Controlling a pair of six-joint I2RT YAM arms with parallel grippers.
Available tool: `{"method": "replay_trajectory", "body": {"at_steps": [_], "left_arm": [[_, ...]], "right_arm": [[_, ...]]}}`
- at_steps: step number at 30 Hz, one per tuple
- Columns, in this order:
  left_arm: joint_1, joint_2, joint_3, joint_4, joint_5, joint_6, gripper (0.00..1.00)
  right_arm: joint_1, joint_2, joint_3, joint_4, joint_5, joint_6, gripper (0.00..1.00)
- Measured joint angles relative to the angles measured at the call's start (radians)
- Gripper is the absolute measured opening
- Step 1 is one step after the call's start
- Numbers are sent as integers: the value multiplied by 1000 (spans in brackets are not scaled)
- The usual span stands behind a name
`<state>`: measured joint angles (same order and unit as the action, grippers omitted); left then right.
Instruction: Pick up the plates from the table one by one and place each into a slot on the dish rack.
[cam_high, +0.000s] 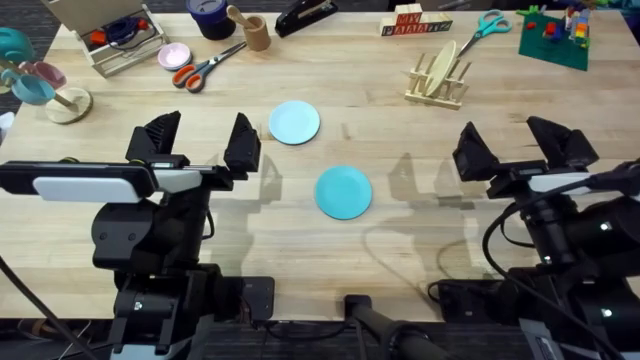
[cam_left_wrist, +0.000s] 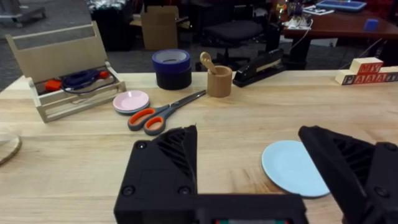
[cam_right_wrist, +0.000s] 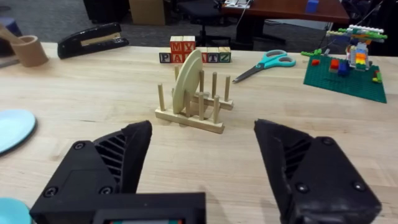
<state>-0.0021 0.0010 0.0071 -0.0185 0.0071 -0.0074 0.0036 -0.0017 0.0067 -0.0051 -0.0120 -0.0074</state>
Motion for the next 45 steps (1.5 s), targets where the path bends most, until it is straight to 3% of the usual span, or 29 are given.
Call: {"method": "replay_trajectory", "body": {"at_steps": [20,25,31,35,45], "left_arm": [[0,0,3,-1,0,0,993],[0,0,58,-7,0,0,993],[0,2,156,-10,0,0,991],[0,65,237,-87,0,0,991],[0,461,607,-412,1,0,991]], "right_arm": [[0,0,0,5,-3,12,996],[0,0,27,2,-6,12,996],[0,20,141,4,-8,12,995],[0,96,241,-47,-8,12,996],[0,455,610,-353,-10,13,995]]}}
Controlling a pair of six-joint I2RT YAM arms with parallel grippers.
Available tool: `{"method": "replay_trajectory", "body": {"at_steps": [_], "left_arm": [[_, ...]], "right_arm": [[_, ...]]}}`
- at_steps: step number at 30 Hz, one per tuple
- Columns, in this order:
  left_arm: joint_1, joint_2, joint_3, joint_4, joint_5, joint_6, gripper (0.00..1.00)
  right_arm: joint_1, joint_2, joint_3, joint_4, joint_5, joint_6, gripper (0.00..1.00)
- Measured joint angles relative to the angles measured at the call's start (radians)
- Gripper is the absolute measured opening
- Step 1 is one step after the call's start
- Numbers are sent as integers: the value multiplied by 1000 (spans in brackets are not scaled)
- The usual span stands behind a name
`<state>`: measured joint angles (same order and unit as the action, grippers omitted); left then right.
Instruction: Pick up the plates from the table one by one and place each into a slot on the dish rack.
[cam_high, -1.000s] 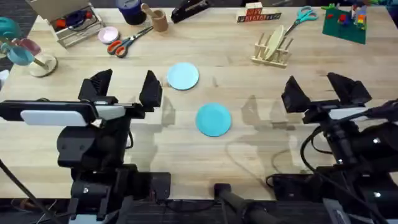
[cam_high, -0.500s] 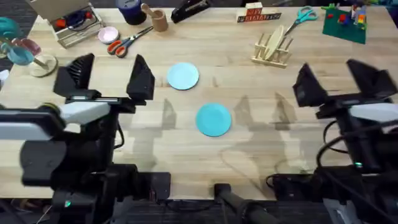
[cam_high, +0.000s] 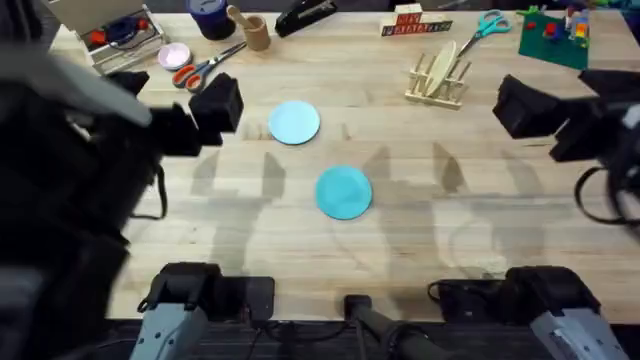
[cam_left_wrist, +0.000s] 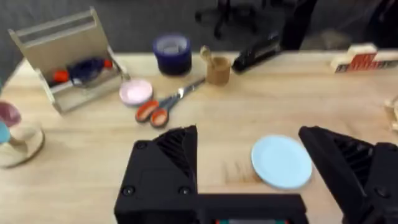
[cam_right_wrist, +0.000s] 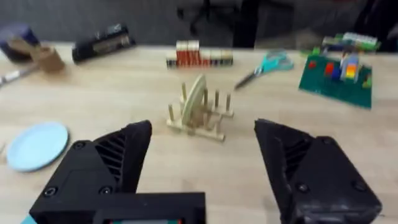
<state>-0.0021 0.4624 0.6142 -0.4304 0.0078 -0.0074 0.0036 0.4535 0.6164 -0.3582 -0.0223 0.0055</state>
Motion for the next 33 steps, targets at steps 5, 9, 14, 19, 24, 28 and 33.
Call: {"method": "replay_trajectory", "body": {"at_steps": [5,9,14,19,24,28,33], "left_arm": [[0,211,195,-160,25,0,991],[0,354,327,-276,53,-5,991],[0,495,451,-418,80,-10,991],[0,597,509,-491,106,-12,993],[0,647,511,-499,113,-13,992],[0,651,512,-498,119,-13,993],[0,651,512,-498,123,-15,979]], "right_arm": [[0,188,172,-175,0,3,996],[0,319,281,-308,0,3,996],[0,462,387,-430,0,3,996],[0,568,445,-482,0,3,996],[0,602,448,-485,0,3,996],[0,602,448,-485,0,3,995],[0,602,449,-485,0,3,996]]}}
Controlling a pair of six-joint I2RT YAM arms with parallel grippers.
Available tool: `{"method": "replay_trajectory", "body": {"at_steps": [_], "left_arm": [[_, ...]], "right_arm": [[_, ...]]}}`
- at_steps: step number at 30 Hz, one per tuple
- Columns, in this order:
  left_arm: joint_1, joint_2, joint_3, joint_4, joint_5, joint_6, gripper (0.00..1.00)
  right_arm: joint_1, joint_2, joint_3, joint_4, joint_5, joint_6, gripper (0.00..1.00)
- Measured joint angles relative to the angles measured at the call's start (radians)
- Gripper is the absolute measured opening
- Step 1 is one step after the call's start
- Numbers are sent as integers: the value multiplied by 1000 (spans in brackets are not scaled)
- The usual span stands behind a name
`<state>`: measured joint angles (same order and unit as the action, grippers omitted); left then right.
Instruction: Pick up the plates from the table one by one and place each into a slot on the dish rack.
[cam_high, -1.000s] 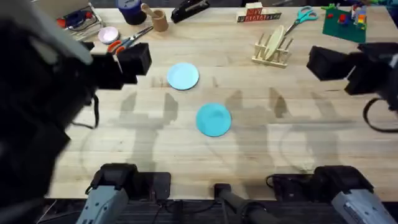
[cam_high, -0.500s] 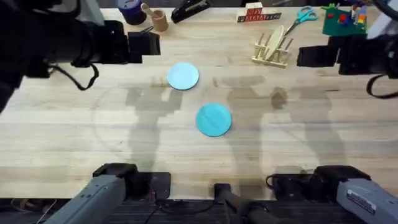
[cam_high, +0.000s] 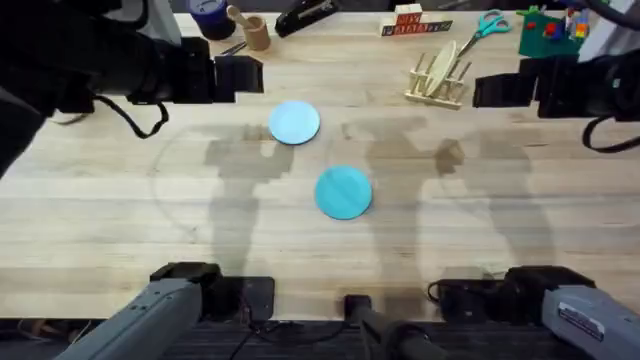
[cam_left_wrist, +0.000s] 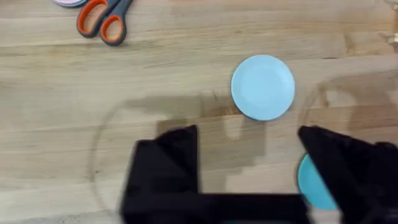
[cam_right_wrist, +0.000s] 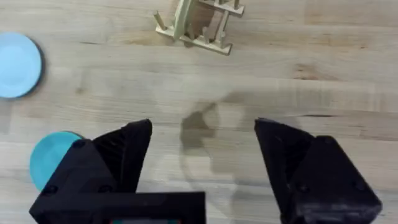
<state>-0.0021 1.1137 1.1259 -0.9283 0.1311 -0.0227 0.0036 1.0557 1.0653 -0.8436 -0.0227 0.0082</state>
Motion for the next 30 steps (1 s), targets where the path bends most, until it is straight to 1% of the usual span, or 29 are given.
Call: {"method": "replay_trajectory", "body": {"at_steps": [1,2,5,6,7,9,12,13,15,18,19,23,25,30], "left_arm": [[0,0,0,0,2,-3,851],[0,0,0,0,3,-4,702],[0,0,0,0,7,-4,225],[0,0,0,0,13,-2,97],[0,0,0,1,26,-3,56],[0,0,0,2,61,-4,44],[16,3,0,15,152,-4,41],[71,30,1,33,279,-1,41],[115,72,2,35,376,10,41],[163,156,2,36,511,32,41],[181,244,2,40,608,60,41],[182,349,2,83,704,93,41],[182,396,2,106,739,102,42],[182,502,2,116,775,139,42]], "right_arm": [[0,0,0,0,0,0,996],[0,0,0,0,0,0,996],[0,0,0,0,0,0,995],[0,0,0,0,0,0,996],[0,0,0,0,0,0,996],[0,0,0,0,0,0,996],[0,0,0,0,0,0,996],[0,0,0,0,0,0,996],[0,0,0,0,0,0,996],[0,0,0,0,0,0,995],[0,0,0,0,0,0,996],[0,0,0,0,0,0,996],[0,0,0,0,0,0,996],[0,0,0,0,0,0,996]]}}
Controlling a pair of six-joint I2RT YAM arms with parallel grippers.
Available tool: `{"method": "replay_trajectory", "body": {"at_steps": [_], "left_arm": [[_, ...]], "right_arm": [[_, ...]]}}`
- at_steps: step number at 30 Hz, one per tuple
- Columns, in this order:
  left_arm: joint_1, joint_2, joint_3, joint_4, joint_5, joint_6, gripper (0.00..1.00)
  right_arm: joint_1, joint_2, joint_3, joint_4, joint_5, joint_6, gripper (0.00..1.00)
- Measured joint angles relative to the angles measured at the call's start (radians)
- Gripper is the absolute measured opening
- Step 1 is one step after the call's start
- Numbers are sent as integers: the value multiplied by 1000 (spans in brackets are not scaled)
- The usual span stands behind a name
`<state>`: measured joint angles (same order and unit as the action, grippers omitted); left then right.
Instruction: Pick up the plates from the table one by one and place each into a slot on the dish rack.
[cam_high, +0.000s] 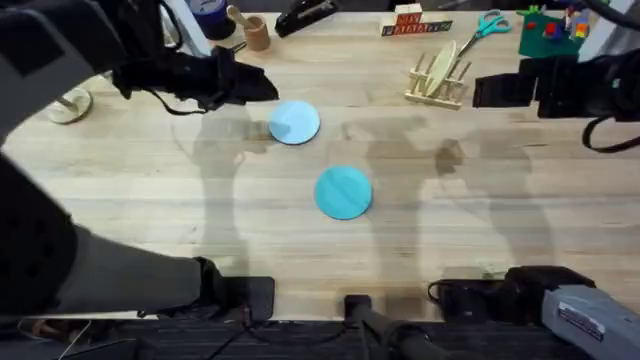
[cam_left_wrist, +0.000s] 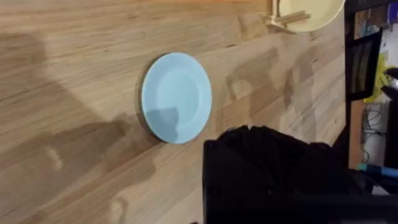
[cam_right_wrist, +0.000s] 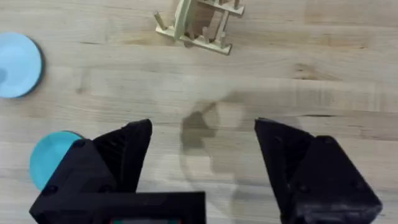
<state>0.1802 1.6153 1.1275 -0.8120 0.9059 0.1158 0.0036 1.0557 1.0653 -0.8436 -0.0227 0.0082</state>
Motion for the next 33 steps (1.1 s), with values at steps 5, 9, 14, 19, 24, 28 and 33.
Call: {"method": "replay_trajectory", "body": {"at_steps": [5,9,14,19,24,28,33], "left_arm": [[0,74,0,2,16,33,42],[0,121,0,27,19,48,42],[8,171,0,51,22,57,42],[19,218,0,58,22,72,42],[20,257,0,66,26,80,42],[20,277,0,73,34,83,42],[20,324,0,91,40,87,42]], "right_arm": [[0,0,0,0,0,0,996],[0,0,0,0,0,0,995],[0,0,0,0,0,0,996],[0,0,0,0,0,0,996],[0,0,0,0,0,0,996],[0,0,0,0,0,0,995],[0,0,0,0,0,0,995]]}}
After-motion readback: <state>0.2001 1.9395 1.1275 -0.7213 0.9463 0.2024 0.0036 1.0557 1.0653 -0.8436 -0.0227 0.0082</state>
